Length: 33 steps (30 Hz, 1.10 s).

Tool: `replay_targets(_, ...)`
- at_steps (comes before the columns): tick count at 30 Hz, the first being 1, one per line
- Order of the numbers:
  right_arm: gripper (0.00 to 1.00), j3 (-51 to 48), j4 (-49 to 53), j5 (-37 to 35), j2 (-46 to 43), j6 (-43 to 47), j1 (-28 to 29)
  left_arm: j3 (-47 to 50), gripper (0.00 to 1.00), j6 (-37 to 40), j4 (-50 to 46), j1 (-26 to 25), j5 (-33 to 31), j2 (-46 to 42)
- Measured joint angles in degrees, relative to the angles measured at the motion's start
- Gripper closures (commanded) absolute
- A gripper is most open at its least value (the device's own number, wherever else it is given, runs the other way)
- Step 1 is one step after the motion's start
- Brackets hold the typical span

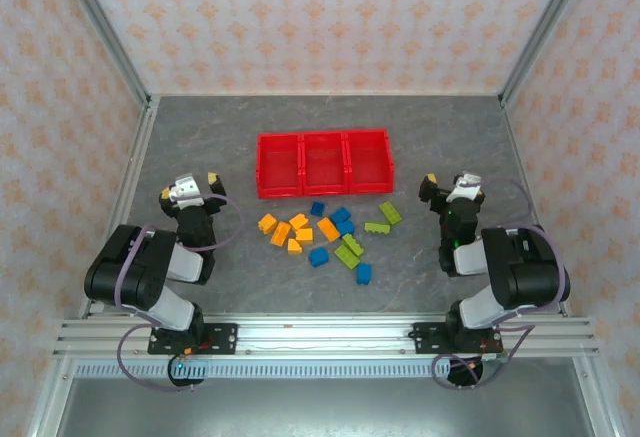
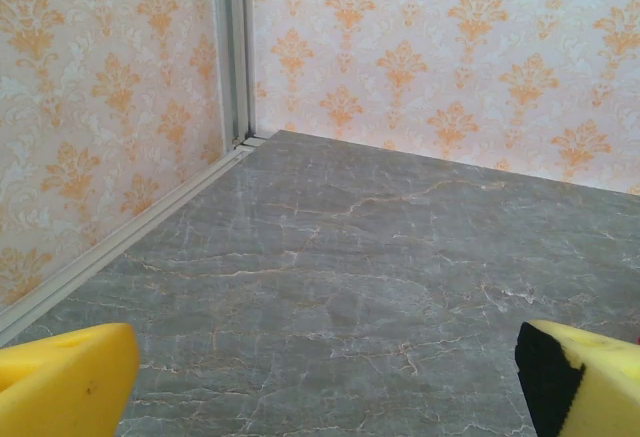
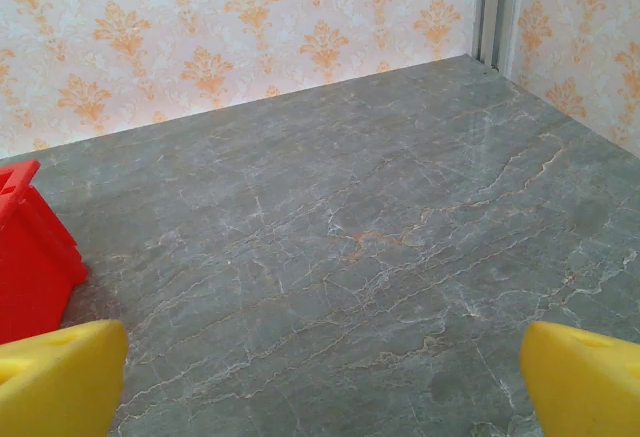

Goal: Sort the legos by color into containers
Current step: Pick up the lego from the center of the table.

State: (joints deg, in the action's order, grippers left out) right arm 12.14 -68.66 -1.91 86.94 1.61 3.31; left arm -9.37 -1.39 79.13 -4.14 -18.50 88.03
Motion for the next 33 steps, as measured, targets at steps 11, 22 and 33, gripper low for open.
replay_targets(11, 0.00, 0.0, 0.0, 0.0, 0.0, 0.0, 0.0, 0.0, 0.00, 0.0, 0.0, 0.0, 0.0, 0.0)
replay_targets(22, 0.00, 0.1, 0.0, 0.0, 0.0, 0.0, -0.5, -0.1, 0.00, 0.0, 0.0, 0.0, 0.0, 0.0)
replay_targets(33, 0.00, 4.0, 17.5, -10.4, -15.2, -6.6, -1.2, 1.1, 0.00, 2.4, -2.1, -5.4, -6.7, -7.1)
